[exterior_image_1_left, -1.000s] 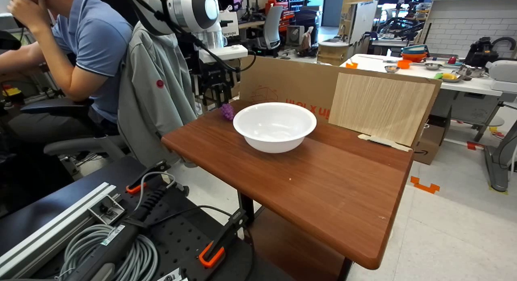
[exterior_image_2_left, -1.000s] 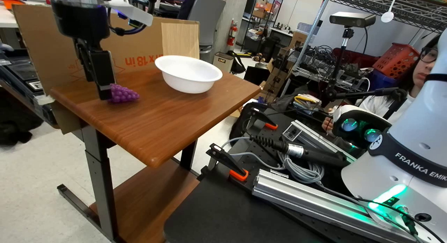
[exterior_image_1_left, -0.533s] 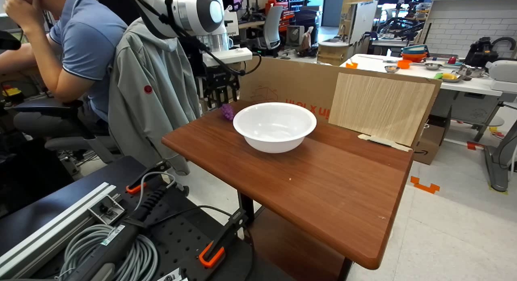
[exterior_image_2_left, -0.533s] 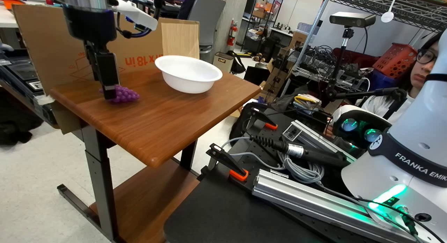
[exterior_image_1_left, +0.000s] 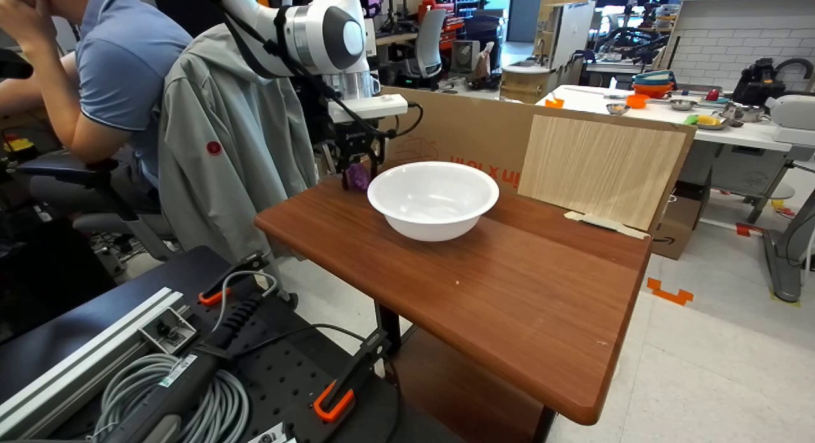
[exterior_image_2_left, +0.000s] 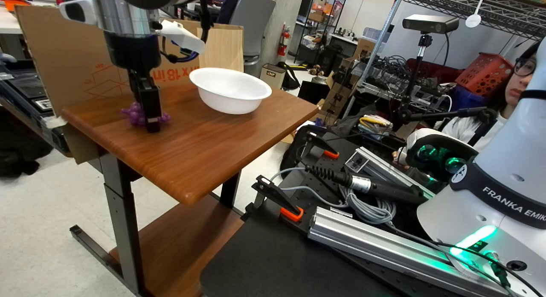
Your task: Place the plastic purple grapes inside the white bowl
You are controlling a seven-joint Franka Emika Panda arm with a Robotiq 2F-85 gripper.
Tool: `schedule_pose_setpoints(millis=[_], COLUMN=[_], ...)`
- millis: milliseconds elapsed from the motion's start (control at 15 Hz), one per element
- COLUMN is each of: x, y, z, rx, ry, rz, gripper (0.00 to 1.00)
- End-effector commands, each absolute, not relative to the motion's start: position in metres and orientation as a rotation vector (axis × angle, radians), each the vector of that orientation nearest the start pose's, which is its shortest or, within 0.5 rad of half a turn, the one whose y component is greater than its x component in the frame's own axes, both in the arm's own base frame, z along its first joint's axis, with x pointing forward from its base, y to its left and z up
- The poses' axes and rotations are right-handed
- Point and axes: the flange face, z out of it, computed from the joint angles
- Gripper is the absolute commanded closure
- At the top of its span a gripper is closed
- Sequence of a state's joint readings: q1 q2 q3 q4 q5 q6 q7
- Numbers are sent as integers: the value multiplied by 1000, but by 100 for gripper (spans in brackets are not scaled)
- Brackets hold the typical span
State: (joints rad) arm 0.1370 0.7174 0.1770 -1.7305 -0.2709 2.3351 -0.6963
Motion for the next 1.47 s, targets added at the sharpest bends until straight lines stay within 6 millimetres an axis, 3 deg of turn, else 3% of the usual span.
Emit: schedule_pose_setpoints(millis=[0, 200, 467, 600, 800, 933, 1133, 1267, 1400], x=[633, 626, 604, 600, 600, 608, 622, 622, 620], y=[189, 192, 182, 160, 94, 43, -22, -40, -38], z=[161, 187, 248, 279, 299, 298, 276, 261, 244], rx=[-2670, -2677, -2726, -2793, -2918, -2993, -3105, -3136, -3139], ry=[-1719, -1735, -1722, -1625, -1356, -1189, -953, -865, -832], rz=[148, 95, -60, -189, -204, -175, -93, -50, -5], gripper=[63, 83, 83, 83, 83, 83, 83, 83, 83])
